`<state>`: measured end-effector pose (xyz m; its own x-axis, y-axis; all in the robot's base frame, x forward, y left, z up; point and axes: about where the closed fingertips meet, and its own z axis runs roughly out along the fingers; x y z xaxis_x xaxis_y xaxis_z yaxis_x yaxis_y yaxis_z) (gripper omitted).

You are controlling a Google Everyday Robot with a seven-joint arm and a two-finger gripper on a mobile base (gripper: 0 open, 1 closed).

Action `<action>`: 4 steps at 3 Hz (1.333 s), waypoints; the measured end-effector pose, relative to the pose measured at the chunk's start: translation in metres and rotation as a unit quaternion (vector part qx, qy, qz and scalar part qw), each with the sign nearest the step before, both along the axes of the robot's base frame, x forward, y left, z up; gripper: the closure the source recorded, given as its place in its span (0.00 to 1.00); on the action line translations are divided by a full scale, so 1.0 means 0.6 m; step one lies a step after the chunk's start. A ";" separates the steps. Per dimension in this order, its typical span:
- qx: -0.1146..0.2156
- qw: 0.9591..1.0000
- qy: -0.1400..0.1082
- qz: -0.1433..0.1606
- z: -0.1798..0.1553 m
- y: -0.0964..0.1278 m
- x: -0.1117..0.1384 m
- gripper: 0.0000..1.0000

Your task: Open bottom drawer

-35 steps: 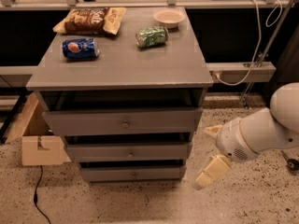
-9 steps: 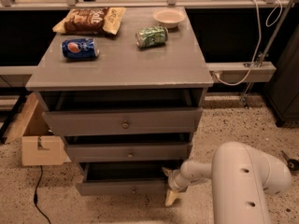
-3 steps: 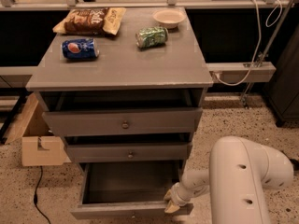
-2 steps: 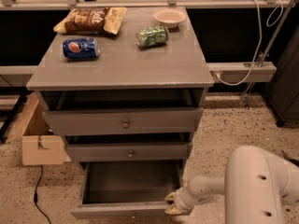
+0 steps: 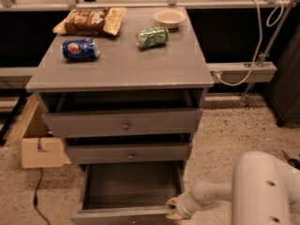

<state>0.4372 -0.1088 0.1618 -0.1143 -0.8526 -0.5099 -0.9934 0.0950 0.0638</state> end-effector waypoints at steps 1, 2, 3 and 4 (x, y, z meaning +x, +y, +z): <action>0.000 1.000 0.000 0.000 0.004 0.003 0.002 1.00; 0.016 1.000 0.011 -0.011 -0.001 -0.002 -0.018 0.84; 0.016 1.000 0.011 -0.010 -0.001 -0.002 -0.018 0.53; 0.016 1.000 0.011 -0.010 -0.001 -0.002 -0.018 0.29</action>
Offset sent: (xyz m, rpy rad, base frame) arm -0.1178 -0.0412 -0.0346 0.3405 0.2352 -0.2414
